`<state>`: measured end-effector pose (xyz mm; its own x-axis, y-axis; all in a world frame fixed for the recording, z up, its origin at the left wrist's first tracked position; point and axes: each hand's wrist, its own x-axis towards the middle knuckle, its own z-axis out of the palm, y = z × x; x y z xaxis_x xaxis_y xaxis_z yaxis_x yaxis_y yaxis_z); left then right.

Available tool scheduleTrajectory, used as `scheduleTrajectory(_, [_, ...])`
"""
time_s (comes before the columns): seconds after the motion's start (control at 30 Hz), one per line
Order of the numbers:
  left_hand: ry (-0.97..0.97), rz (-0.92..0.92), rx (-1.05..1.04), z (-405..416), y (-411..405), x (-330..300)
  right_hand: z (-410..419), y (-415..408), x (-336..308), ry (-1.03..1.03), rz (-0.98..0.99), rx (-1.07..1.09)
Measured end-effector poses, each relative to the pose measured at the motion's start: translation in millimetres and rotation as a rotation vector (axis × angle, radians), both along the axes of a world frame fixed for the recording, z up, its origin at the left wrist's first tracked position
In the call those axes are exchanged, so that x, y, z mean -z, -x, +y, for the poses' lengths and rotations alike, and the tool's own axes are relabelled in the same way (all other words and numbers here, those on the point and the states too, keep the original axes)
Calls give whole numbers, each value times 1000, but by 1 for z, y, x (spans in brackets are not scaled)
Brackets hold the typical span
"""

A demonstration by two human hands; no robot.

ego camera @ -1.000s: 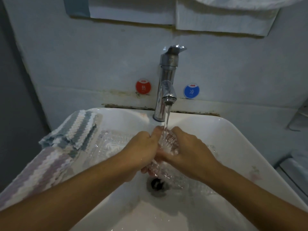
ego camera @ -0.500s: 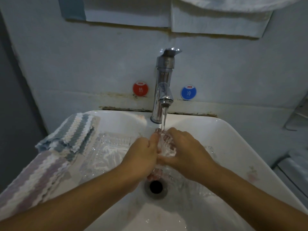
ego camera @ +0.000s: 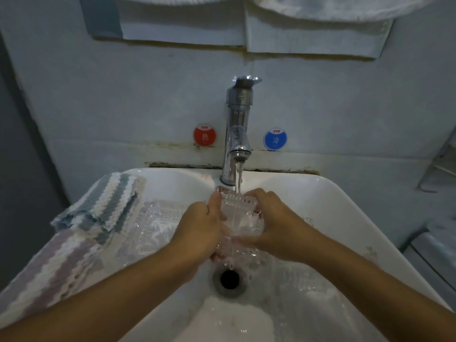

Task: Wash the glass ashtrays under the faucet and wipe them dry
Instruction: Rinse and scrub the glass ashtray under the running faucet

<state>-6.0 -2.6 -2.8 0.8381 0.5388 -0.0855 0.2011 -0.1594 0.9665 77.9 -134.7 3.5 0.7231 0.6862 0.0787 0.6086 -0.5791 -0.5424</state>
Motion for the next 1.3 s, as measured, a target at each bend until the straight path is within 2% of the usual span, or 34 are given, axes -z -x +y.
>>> scheduleTrajectory(0.1, [25, -38, -4, 0, 1, -5, 2, 0, -6, -99, 95, 88])
scheduleTrajectory(0.27, [17, -54, -20, -3, 1, -6, 3, 4, -7, -207, -65, 165])
scheduleTrajectory(0.33, [7, -62, -31, -3, 2, -5, 4, 8, -9, -287, 104, 195])
scheduleTrajectory(0.43, [26, -72, -53, -1, 1, -4, 0, 10, -15, -331, 560, 249])
scheduleTrajectory(0.5, [30, -77, -67, 2, 0, -4, -1, 11, -15, -295, 703, 217])
scheduleTrajectory(0.57, [-7, -64, -55, 6, -1, -5, 1, 14, -12, -351, 764, 155])
scheduleTrajectory(0.7, [-36, -29, 32, 7, 1, -4, 4, 22, -7, -426, 672, 175])
scheduleTrajectory(0.9, [83, 62, 42, 2, 10, -18, 1, 27, -6, -445, 559, 237])
scheduleTrajectory(1.07, [-27, 40, -2, 2, 10, -18, 0, 29, -9, -389, 426, 270])
scheduleTrajectory(1.17, [-7, 32, 7, 3, 7, -14, 1, 27, -10, -403, 474, 279])
scheduleTrajectory(1.3, [93, -43, 136, 1, 4, -15, 2, 26, -10, -374, 512, 281])
